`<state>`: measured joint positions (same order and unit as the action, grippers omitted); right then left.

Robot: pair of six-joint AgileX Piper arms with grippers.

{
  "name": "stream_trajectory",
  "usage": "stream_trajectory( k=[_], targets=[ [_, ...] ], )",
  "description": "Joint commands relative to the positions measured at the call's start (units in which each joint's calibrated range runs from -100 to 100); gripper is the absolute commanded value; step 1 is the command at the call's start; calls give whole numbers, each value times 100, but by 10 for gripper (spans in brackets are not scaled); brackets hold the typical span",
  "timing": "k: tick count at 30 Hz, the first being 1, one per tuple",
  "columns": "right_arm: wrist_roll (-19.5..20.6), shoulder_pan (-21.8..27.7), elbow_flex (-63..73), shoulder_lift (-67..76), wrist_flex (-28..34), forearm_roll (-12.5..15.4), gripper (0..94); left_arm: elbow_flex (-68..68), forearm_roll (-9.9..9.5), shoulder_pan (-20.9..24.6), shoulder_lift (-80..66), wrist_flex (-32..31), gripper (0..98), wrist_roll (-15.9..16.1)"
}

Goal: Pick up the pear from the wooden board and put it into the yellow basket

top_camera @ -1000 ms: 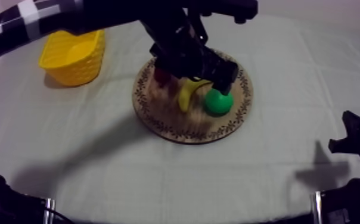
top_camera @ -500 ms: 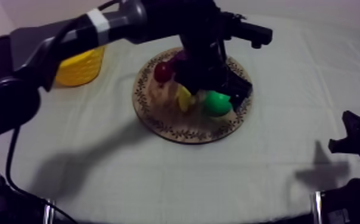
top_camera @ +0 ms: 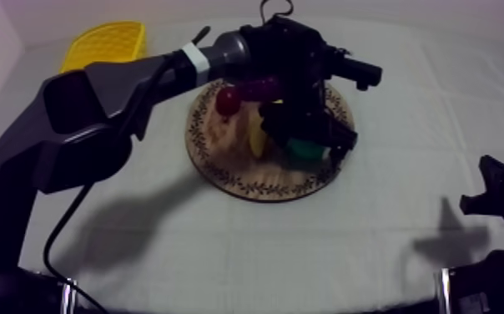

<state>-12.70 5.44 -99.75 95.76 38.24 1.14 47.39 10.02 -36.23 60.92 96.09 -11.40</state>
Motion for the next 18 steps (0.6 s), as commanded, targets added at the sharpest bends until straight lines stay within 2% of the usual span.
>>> stream_trajectory(
  k=[1,4,8,10,18],
  targets=[
    [-2,-1,-3,-1,-1,0,3,93,8,2,94,45,946,0],
    [-2,-1,-3,-1,-1,0,3,196,6,7,181,97,883,-2],
    [-2,-1,-3,-1,-1,0,3,278,-6,13,230,115,679,4],
    [-2,-1,-3,-1,-1,0,3,298,-12,13,233,100,615,1],
    [-2,-1,-3,-1,-1,0,3,201,-38,55,119,-112,519,16]
  ],
)
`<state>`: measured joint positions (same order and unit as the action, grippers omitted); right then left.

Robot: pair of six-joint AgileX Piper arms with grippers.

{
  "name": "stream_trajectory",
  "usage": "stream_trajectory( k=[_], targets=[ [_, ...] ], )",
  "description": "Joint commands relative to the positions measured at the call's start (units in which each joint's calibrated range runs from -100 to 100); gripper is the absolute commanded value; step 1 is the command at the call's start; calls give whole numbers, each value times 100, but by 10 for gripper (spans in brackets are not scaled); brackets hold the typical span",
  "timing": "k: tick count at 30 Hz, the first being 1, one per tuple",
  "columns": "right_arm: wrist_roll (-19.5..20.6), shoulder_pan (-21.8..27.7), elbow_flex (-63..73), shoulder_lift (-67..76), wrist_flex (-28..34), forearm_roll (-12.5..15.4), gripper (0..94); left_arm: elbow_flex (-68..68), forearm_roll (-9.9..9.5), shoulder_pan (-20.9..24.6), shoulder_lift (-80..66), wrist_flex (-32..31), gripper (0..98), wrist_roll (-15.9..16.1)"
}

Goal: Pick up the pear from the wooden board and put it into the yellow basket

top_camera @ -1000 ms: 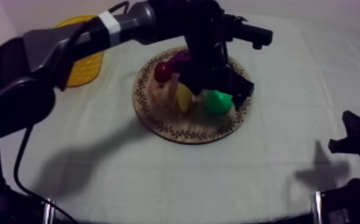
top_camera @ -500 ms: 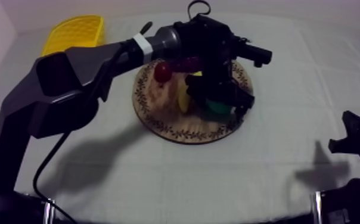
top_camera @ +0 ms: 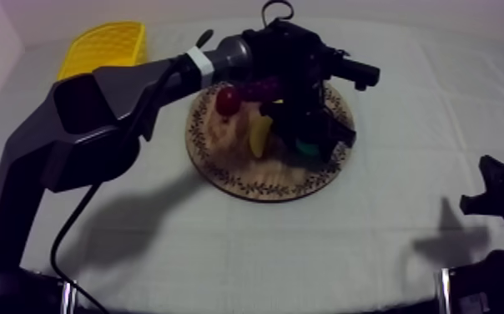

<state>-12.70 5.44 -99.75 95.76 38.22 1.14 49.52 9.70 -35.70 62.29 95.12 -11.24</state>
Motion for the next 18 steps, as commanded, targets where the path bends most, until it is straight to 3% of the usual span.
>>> stream_trajectory(
  k=[1,11,18],
  targets=[
    [-2,-1,-3,-1,0,0,3,-34,-13,15,-48,-52,518,0],
    [-2,-1,-3,-1,0,0,3,-630,-231,196,-975,-424,560,-43],
    [-2,-1,-3,-1,0,0,3,-1144,-401,590,-2062,-560,591,-157]
  ],
)
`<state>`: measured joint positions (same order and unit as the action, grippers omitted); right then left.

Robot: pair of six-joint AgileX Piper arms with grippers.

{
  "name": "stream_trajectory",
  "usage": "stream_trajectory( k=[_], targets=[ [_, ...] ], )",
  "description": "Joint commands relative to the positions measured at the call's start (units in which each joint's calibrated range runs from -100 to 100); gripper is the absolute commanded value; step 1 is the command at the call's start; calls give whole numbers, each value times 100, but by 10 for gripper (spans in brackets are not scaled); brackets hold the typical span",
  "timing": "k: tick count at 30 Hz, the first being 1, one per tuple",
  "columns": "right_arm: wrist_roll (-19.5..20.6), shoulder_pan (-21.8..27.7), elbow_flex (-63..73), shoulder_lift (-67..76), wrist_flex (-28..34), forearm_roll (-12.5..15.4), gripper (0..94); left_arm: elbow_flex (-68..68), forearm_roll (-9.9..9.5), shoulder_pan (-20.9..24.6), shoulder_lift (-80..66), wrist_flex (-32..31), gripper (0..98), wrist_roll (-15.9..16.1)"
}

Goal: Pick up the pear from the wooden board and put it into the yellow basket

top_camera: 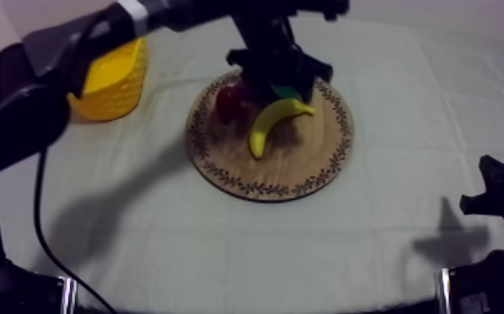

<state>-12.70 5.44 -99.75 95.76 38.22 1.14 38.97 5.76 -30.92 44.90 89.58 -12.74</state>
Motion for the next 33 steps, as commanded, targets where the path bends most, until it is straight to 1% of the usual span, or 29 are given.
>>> stream_trajectory(
  k=[1,10,14,19,26,33],
  targets=[
    [-2,-1,-3,-1,0,0,3,-166,-14,195,-458,-9,596,-13],
    [-2,-1,-3,-1,0,0,3,-749,-103,1143,-1289,-14,618,40],
    [-2,-1,-3,-1,0,0,3,-839,-188,1604,-1402,51,635,68],
    [-2,-1,-3,-1,0,0,3,-1048,-205,2090,-1395,130,647,153],
    [-2,-1,-3,-1,0,0,3,-1438,-249,2463,-1324,158,646,205],
    [-2,-1,-3,-1,0,0,3,-1764,-244,2624,-1223,171,666,217]
  ],
)
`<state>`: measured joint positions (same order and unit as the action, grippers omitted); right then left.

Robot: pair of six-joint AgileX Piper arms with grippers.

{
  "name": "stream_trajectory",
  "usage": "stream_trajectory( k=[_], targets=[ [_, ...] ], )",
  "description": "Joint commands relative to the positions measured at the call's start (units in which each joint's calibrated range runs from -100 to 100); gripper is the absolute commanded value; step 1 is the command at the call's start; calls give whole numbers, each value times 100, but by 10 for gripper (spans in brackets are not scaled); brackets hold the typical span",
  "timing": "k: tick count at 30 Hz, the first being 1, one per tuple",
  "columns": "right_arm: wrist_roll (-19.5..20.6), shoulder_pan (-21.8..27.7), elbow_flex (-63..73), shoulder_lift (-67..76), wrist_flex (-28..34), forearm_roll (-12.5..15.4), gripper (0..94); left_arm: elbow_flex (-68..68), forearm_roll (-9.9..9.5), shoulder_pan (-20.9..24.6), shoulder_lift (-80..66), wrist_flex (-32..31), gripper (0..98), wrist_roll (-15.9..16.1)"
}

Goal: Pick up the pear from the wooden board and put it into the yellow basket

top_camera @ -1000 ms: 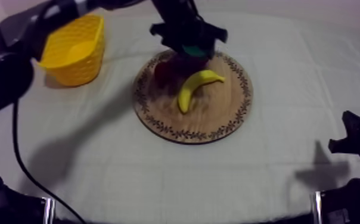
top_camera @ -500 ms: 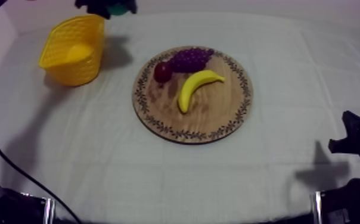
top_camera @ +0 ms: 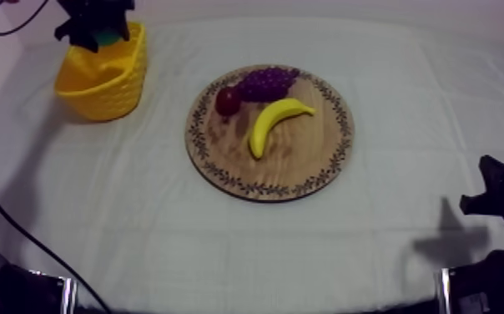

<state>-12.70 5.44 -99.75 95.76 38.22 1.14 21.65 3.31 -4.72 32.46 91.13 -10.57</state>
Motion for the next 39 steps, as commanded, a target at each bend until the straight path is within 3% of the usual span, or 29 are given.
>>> stream_trajectory(
  k=[1,13,18,22,29,39],
  targets=[
    [-2,-1,-3,-1,0,0,3,-60,-3,15,66,26,669,-3],
    [-2,-1,-3,-1,0,0,3,259,-111,128,831,-60,701,-82],
    [-2,-1,-3,-1,0,0,3,220,-131,185,594,-441,655,-42],
    [-2,-1,-3,-1,0,0,3,-358,-201,244,-149,-1126,570,-23],
    [-2,-1,-3,-1,0,0,3,-2376,-391,330,-2229,-2669,320,20],
    [-2,-1,-3,-1,0,0,3,-5675,-527,593,-5280,-4545,232,76]
  ],
)
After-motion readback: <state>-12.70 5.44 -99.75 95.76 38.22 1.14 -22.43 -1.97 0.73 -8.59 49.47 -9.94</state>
